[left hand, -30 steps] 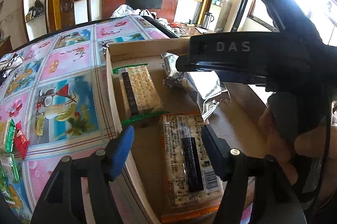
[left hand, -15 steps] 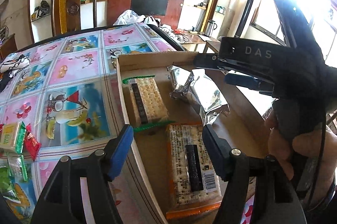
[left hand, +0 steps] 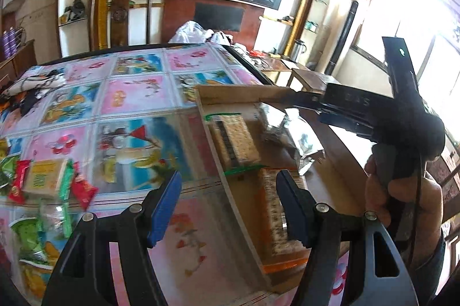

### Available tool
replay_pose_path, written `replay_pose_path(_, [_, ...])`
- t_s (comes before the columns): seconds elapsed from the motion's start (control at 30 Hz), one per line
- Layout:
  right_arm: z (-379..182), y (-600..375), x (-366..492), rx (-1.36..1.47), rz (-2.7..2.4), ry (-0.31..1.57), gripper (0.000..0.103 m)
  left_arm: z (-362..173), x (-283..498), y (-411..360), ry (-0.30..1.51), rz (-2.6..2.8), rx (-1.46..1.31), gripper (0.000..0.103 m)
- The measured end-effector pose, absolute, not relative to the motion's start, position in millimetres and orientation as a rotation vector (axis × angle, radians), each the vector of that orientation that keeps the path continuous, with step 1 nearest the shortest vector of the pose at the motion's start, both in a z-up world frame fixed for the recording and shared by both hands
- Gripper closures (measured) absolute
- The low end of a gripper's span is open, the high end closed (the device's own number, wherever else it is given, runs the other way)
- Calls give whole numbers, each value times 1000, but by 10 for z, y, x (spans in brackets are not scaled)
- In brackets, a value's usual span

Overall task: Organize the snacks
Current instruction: 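Lower the silver foil bag into the box and open the right tool, then grasp the red wrapped candy with the left tool while the right tool grasps a green snack packet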

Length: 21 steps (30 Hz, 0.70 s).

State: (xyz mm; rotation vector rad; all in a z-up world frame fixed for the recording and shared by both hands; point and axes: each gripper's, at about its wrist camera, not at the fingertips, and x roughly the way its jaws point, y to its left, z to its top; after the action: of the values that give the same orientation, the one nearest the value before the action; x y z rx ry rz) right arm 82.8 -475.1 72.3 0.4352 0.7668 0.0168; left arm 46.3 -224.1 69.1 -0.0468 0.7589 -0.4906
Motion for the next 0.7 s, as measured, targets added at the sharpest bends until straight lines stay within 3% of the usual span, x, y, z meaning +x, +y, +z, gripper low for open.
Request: replay_pose_path(0.7, [854, -4299, 750, 252, 88, 609, 29, 788, 730, -268, 700, -148, -156, 29])
